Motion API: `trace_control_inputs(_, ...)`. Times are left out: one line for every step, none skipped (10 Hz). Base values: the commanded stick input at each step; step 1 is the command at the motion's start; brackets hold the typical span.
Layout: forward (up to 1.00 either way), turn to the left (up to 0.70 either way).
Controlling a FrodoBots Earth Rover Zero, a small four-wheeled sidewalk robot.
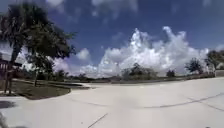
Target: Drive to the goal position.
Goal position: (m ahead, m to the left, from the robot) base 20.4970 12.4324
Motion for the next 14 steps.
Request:
trace_control_inputs(0.85,0.0)
trace_control_inputs(0.85,0.09)
trace_control_inputs(0.85,0.27)
trace_control_inputs(0.85,0.34)
trace_control_inputs(0.85,0.34)
trace_control_inputs(0.85,0.31)
trace_control_inputs(0.85,0.26)
trace_control_inputs(0.85,0.12)
trace_control_inputs(0.85,0.0)
trace_control_inputs(0.85,0.0)
trace_control_inputs(0.85,0.0)
trace_control_inputs(0.85,0.0)
trace_control_inputs(0.85,0.0)
trace_control_inputs(0.85,0.0)
